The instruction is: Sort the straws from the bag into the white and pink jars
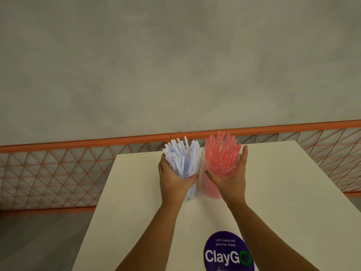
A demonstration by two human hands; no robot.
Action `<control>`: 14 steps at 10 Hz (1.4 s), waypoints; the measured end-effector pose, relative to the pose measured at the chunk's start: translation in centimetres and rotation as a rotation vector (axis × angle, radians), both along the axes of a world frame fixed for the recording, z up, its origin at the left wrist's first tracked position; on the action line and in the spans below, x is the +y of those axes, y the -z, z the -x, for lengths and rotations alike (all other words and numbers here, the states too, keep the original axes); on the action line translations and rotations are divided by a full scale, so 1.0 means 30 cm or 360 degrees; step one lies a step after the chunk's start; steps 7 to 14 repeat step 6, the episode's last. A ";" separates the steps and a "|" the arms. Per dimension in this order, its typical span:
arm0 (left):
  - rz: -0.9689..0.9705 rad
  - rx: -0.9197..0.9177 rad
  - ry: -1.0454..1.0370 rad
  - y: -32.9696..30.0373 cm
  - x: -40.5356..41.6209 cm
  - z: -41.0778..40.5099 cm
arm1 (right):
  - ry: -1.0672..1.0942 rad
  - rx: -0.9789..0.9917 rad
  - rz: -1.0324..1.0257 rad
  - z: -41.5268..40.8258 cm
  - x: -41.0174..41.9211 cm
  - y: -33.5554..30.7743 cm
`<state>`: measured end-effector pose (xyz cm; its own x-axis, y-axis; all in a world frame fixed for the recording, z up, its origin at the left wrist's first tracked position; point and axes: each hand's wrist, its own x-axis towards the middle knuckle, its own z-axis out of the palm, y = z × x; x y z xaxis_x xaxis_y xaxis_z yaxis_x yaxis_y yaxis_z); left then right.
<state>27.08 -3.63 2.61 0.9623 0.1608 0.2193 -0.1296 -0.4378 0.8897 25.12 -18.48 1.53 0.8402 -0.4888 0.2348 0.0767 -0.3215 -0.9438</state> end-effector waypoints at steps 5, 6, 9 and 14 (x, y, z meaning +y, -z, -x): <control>0.0042 0.0456 -0.0002 0.010 0.001 -0.009 | -0.0038 0.0253 0.0053 -0.004 -0.010 0.026; 0.0121 0.0812 -0.0003 -0.008 -0.015 0.089 | -0.0072 0.0431 0.0096 0.048 -0.005 0.009; 0.0121 0.0812 -0.0003 -0.008 -0.015 0.089 | -0.0072 0.0431 0.0096 0.048 -0.005 0.009; 0.0121 0.0812 -0.0003 -0.008 -0.015 0.089 | -0.0072 0.0431 0.0096 0.048 -0.005 0.009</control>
